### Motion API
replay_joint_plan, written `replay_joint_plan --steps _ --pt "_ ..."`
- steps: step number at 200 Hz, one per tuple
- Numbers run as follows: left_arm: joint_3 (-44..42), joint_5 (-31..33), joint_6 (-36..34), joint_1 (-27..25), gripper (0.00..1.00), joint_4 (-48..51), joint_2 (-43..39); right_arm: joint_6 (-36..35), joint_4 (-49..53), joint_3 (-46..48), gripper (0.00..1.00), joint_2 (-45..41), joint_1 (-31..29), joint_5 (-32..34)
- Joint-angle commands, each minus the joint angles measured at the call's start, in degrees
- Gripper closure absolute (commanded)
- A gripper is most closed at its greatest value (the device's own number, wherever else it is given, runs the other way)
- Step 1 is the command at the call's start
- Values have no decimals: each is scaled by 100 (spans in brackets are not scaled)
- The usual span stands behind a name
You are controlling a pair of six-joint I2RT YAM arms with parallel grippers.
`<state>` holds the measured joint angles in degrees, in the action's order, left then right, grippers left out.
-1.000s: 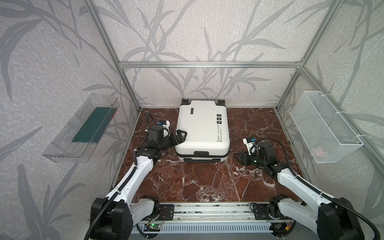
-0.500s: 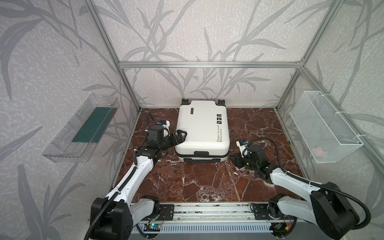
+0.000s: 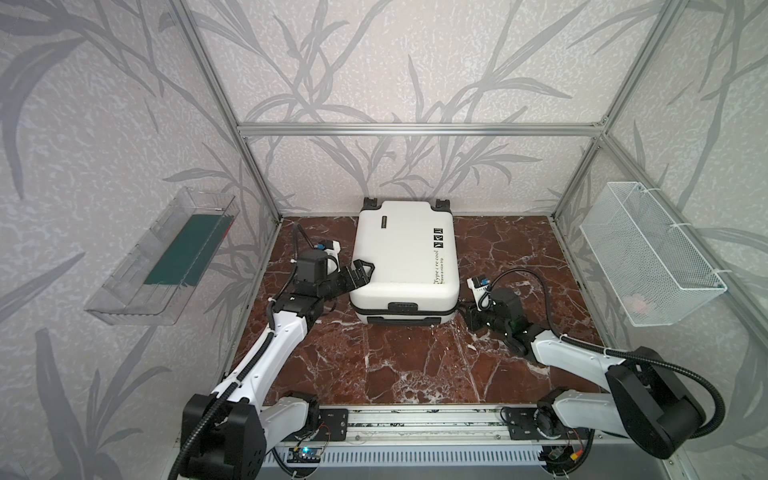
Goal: Pack the luggage
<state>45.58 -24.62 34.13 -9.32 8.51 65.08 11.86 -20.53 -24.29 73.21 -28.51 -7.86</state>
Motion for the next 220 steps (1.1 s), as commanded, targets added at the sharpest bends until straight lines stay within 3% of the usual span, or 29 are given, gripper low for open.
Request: replay_joint_plan --steps 1,36,79,220 --pt "-50 19 -6 -17 1 98 66 -187 -52 -171 67 -207 -23 40" --pt "-52 -17 18 -17 1 53 95 -267 99 -216 76 -298 -23 30" --pt "-52 -12 15 -17 1 29 101 -241 117 -156 100 -324 -25 -71" --pt "177 -121 -108 -22 1 13 356 -46 1055 92 100 -1259 -23 -306"
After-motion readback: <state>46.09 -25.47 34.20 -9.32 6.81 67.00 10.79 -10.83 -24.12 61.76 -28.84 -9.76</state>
